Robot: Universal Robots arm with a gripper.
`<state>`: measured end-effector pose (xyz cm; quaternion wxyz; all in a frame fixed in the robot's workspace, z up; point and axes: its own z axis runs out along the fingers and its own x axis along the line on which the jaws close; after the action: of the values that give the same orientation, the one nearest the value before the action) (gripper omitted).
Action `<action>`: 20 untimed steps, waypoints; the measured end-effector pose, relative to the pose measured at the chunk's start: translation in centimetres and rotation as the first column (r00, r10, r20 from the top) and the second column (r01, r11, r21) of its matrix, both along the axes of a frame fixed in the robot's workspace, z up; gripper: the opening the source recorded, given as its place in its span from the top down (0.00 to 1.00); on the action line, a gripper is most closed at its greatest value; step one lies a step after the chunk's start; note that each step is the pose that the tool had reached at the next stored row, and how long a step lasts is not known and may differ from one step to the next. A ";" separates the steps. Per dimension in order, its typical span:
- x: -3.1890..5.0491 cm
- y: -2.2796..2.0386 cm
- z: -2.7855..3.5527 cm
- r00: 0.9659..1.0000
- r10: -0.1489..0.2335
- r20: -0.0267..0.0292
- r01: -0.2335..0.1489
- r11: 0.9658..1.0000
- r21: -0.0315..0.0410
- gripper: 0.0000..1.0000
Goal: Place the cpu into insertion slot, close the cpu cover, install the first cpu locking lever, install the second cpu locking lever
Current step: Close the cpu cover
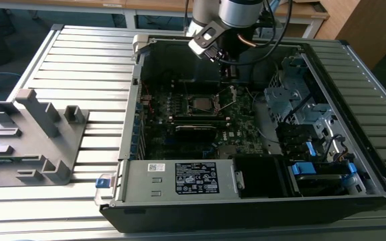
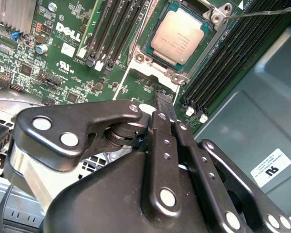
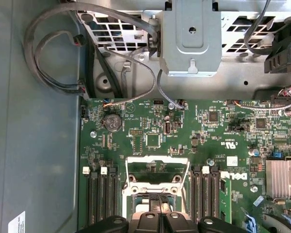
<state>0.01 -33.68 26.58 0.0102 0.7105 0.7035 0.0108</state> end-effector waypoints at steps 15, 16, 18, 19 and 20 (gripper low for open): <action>0.27 0.00 0.00 1.000 0.000 0.000 0.000 1.000 0.000 0.89; 0.27 0.00 0.00 1.000 0.000 0.000 0.000 1.000 0.000 0.89; 0.28 0.00 0.00 1.000 0.000 0.000 0.000 1.000 0.000 0.89; 0.28 0.00 0.00 1.000 0.000 0.000 0.000 1.000 0.000 0.89; 0.28 0.00 0.00 1.000 0.000 0.000 0.000 1.000 0.000 0.89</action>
<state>0.30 -33.68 26.58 0.0101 0.7105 0.7036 0.0108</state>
